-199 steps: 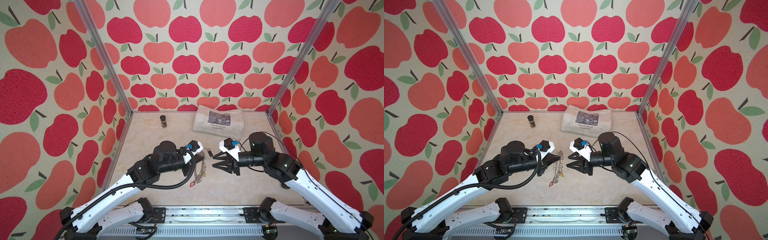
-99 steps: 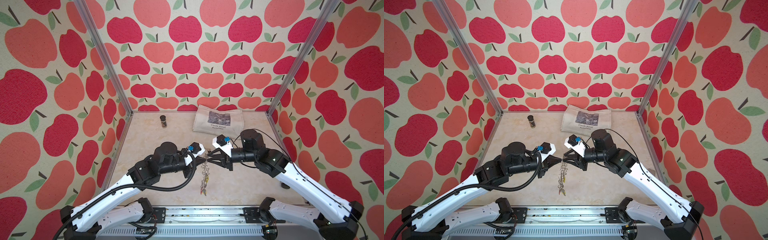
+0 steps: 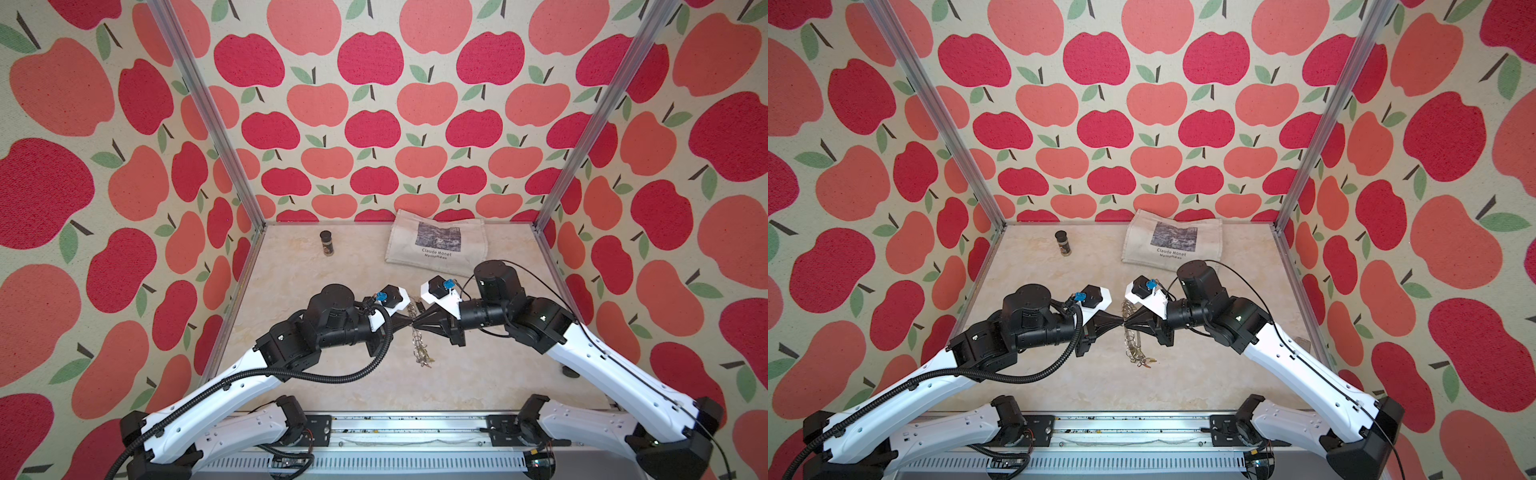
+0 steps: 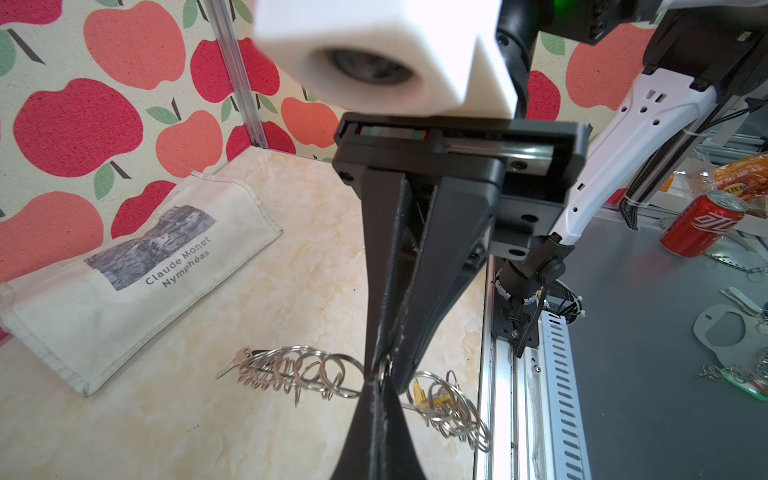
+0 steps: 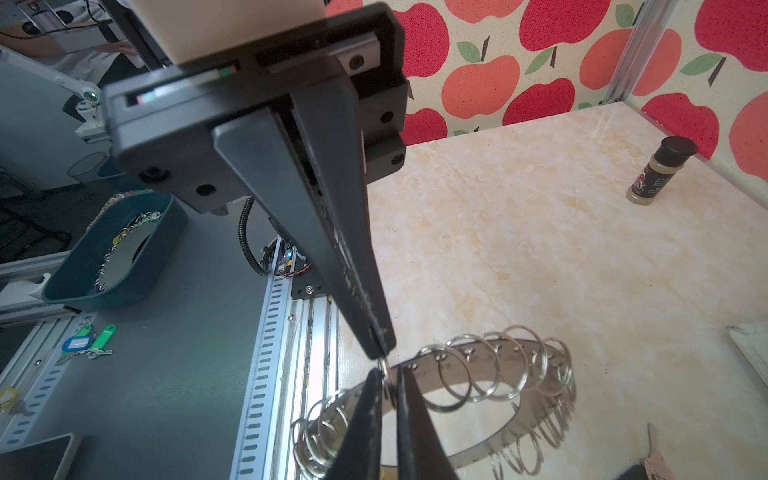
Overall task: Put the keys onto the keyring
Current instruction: 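Move the right gripper in and grasp a split ring beside the left gripper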
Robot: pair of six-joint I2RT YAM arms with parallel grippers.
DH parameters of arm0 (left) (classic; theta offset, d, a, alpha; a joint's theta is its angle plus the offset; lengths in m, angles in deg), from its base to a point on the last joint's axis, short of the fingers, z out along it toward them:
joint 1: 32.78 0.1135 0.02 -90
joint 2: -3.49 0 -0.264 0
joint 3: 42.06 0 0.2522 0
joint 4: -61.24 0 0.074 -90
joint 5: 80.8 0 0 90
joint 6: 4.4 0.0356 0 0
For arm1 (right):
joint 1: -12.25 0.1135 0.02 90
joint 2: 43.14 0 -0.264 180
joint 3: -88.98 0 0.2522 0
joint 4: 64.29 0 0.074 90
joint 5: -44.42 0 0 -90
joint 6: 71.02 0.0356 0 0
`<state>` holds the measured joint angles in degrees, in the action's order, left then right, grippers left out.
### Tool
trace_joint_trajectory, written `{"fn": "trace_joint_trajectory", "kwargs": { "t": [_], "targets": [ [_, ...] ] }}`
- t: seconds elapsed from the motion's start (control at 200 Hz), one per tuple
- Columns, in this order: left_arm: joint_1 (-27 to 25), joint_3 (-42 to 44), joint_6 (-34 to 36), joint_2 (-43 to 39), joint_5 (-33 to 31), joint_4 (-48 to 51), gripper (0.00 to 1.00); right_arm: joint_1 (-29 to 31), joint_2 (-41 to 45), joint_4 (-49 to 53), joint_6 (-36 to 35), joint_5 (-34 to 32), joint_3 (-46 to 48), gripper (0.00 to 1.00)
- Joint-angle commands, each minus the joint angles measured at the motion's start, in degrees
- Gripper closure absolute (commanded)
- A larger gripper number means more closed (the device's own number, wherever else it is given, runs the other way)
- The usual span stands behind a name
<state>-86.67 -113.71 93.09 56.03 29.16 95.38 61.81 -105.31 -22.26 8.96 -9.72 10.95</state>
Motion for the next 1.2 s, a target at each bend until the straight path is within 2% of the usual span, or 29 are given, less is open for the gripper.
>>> {"fn": "trace_joint_trajectory", "kwargs": {
  "t": [0.0,0.185,0.3,0.325,0.355,0.415,0.435,0.465,0.515,0.625,0.906,1.196],
  "targets": [
    [-0.34,-2.72,0.9,-0.5,0.8,-2.63,1.0,0.54,0.14,1.1,-0.37,0.88,-1.2,1.0],
    [-0.43,-2.25,0.39,-0.67,0.45,-2.85,1.0,0.54,1.91,-1.64,1.11,0.76,-0.51,1.0],
    [-0.36,-1.7,-1.72,-1.48,-2.11,-3.32,1.0,0.22,3.37,-5.2,3.06,0.49,1.16,1.0],
    [-0.34,-1.53,-2.43,-1.95,-2.85,-3.41,0.93,0.07,3.81,-6.33,3.82,0.37,1.62,1.0],
    [-0.19,-0.98,-3.42,-2.54,-3.66,-3.77,0.78,-0.2,4.25,-7.56,4.5,0.27,2.24,1.0],
    [0.15,0.21,-5.53,-4.33,-5.0,-4.84,0.44,-0.56,5.13,-9.71,5.58,0.27,3.28,1.0],
    [0.27,0.73,-6.33,-4.95,-5.37,-5.36,0.36,-0.73,5.41,-10.5,5.96,0.27,3.58,1.0],
    [0.45,1.44,-7.35,-5.75,-5.73,-6.16,0.31,-0.93,5.76,-11.38,6.37,0.27,4.01,1.0],
    [0.71,2.18,-8.93,-6.91,-5.77,-7.2,0.28,-1.17,6.32,-12.91,6.95,0.27,4.77,1.0],
    [0.98,3.22,-11.96,-8.0,-4.44,-8.91,0.3,-1.98,7.59,-17.2,8.65,0.35,6.6,1.0],
    [0.98,2.05,-13.39,-4.28,-0.13,-10.17,0.56,-2.72,9.04,-27.8,11.77,1.88,9.86,1.0],
    [1.16,0.54,-12.06,-1.47,1.3,-12.09,0.7,-2.75,9.09,-28.12,11.74,3.17,9.06,1.0]
  ]
}}
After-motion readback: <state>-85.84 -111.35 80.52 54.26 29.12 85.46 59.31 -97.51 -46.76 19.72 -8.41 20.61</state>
